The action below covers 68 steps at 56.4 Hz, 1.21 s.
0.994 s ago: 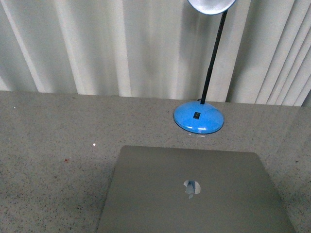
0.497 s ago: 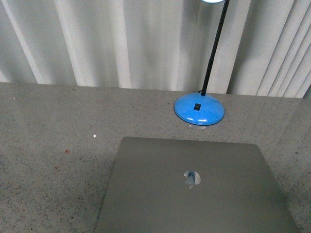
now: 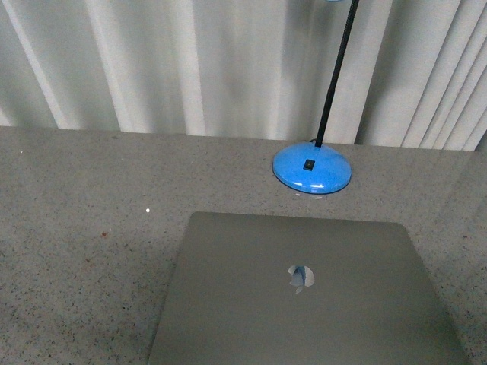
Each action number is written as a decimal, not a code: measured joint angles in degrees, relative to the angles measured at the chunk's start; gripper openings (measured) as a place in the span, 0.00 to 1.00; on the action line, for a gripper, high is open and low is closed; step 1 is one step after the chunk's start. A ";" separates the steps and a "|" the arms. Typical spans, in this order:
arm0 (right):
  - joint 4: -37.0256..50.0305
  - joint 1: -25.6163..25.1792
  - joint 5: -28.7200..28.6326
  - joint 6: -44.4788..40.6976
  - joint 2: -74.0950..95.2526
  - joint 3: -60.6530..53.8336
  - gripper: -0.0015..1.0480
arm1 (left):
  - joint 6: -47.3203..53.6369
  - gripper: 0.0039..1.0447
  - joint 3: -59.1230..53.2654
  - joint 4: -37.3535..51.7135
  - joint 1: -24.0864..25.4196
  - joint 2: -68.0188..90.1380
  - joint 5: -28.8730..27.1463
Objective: Close laptop
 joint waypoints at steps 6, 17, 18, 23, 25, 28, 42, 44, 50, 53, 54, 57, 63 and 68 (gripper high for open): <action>-0.28 0.00 -0.02 0.00 -1.49 0.00 0.03 | 0.00 0.03 0.00 -0.87 0.00 -2.86 0.09; -0.39 -0.02 -0.02 0.00 -1.53 0.00 0.03 | -0.02 0.04 0.00 -1.14 0.00 -2.91 0.04; -0.39 -0.02 -0.02 -0.04 -1.53 0.00 0.03 | 0.00 0.07 0.00 -1.14 0.00 -2.93 0.04; -0.39 0.00 -0.02 -0.07 -1.53 0.00 0.24 | 0.00 0.29 0.00 -1.14 0.00 -2.93 0.04; -0.39 0.00 0.00 -0.07 -1.53 0.00 0.32 | 0.00 0.39 0.00 -1.14 0.00 -2.93 0.04; -0.39 0.00 -0.02 -0.09 -1.53 0.00 0.42 | 0.00 0.48 0.00 -1.14 0.00 -2.95 0.04; -0.39 0.00 -0.02 -0.07 -1.53 0.00 0.83 | 0.00 0.90 0.00 -1.14 0.00 -2.95 0.04; -0.39 0.00 -0.02 -0.07 -1.53 0.00 0.91 | 0.07 0.95 0.00 -1.14 0.00 -2.95 0.04; -0.39 0.00 -0.02 -0.07 -1.53 0.00 0.93 | 0.13 0.94 0.00 -1.14 0.00 -2.95 0.04; -0.39 0.00 -0.02 -0.07 -1.53 0.00 0.93 | 0.13 0.94 0.00 -1.14 0.00 -2.95 0.04; -0.39 0.00 -0.02 -0.07 -1.53 0.00 0.93 | 0.13 0.94 0.00 -1.14 0.00 -2.95 0.04; -0.39 0.00 -0.02 -0.07 -1.53 0.00 0.93 | 0.13 0.94 0.00 -1.14 0.00 -2.95 0.04; -0.39 0.00 -0.02 -0.07 -1.53 0.00 0.93 | 0.13 0.94 0.00 -1.14 0.00 -2.95 0.04; -0.39 0.00 -0.02 -0.07 -1.53 0.00 0.93 | 0.13 0.94 0.00 -1.14 0.00 -2.95 0.04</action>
